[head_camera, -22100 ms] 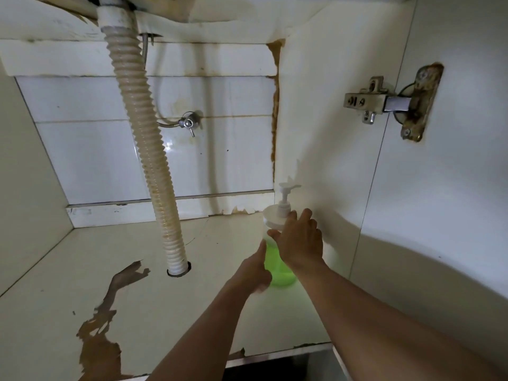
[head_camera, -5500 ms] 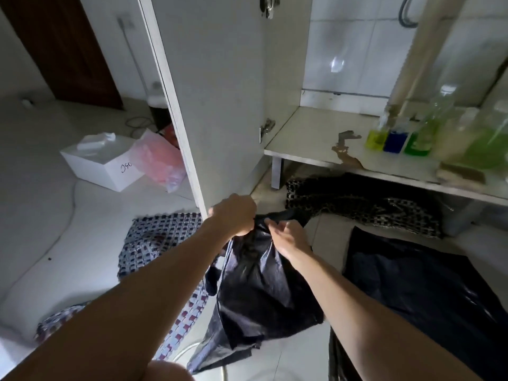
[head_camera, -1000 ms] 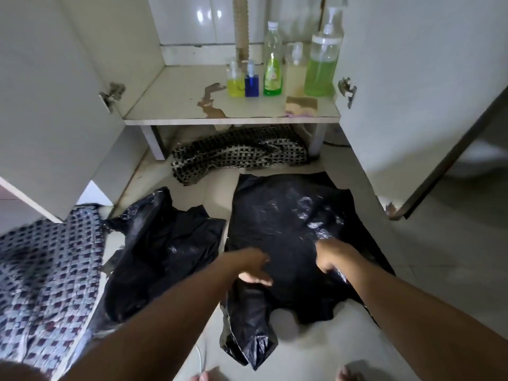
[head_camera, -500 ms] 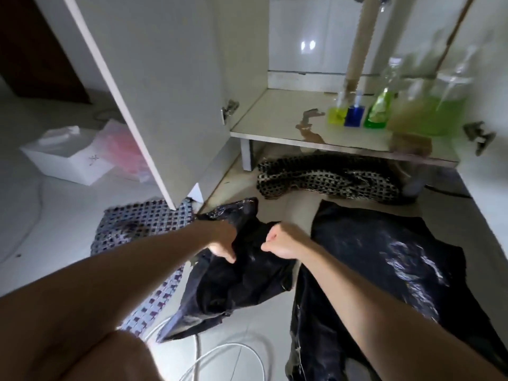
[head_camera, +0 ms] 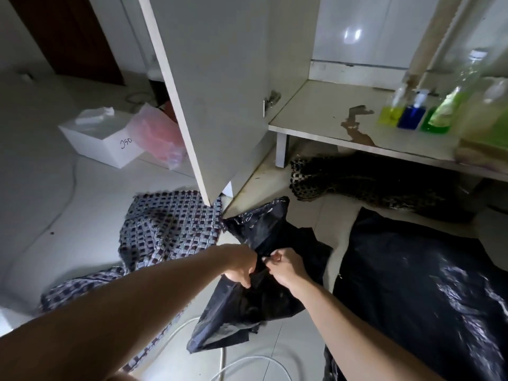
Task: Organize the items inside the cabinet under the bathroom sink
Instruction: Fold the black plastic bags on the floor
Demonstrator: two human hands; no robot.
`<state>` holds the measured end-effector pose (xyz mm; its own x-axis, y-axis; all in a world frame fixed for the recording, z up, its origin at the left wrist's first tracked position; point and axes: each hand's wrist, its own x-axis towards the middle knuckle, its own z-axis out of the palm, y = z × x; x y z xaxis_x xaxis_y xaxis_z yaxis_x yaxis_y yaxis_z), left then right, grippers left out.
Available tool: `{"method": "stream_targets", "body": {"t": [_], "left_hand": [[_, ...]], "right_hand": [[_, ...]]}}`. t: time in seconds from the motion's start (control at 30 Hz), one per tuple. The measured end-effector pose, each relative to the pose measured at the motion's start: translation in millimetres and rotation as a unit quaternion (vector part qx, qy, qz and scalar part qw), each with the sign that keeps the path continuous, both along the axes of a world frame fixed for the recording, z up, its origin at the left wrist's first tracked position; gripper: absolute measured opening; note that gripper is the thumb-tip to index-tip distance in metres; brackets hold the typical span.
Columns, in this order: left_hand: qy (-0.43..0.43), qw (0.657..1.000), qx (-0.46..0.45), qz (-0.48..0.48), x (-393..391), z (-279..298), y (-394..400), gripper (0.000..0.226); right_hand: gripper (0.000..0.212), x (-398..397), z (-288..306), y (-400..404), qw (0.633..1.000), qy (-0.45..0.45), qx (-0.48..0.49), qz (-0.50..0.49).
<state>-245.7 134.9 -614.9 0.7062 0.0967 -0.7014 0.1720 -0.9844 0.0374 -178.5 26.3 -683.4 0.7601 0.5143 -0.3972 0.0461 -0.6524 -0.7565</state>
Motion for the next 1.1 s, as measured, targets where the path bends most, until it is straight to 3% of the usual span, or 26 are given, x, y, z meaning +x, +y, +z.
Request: {"method": "stream_targets", "body": {"t": [0.2,0.27,0.43,0.53,0.6,0.67,0.73,0.83,0.9,0.93,1.07,1.1], "left_hand": [[-0.059,0.995,-0.023,0.074,3,39,32,0.053],[-0.117,0.989,0.000,0.086,7,57,46,0.050],[-0.275,0.953,0.006,0.128,22,100,58,0.039],[-0.337,0.929,-0.041,0.147,32,123,56,0.024],[-0.344,0.925,-0.058,0.149,39,133,54,0.020],[-0.344,0.927,-0.042,0.145,42,137,49,0.012],[-0.337,0.924,-0.040,0.177,42,138,45,0.026],[-0.279,0.906,-0.127,0.293,33,138,44,0.069],[-0.220,0.868,-0.229,0.381,26,139,43,0.110],[-0.191,0.848,-0.271,0.413,25,137,43,0.119],[-0.073,0.797,-0.400,0.448,27,128,17,0.096],[-0.084,0.784,-0.428,0.442,33,126,8,0.092]], "right_hand": [[0.024,16,43,5,0.992,-0.121,0.035,0.027],[0.023,20,59,13,0.993,-0.091,0.076,0.021],[0.045,41,108,14,0.975,-0.171,0.138,-0.003],[0.046,45,122,10,0.980,-0.159,0.082,0.082],[0.039,45,136,8,0.981,-0.127,0.116,0.091],[0.030,45,157,6,0.972,-0.062,0.224,0.040],[0.027,44,174,4,0.962,-0.032,0.270,0.035],[0.021,49,189,-4,0.938,-0.016,0.345,-0.014],[0.015,59,201,-17,0.906,0.027,0.417,-0.065],[0.017,64,208,-26,0.890,0.043,0.445,-0.089],[0.018,85,244,-68,0.841,0.083,0.521,-0.116],[0.016,91,253,-80,0.833,0.089,0.532,-0.124]]}}
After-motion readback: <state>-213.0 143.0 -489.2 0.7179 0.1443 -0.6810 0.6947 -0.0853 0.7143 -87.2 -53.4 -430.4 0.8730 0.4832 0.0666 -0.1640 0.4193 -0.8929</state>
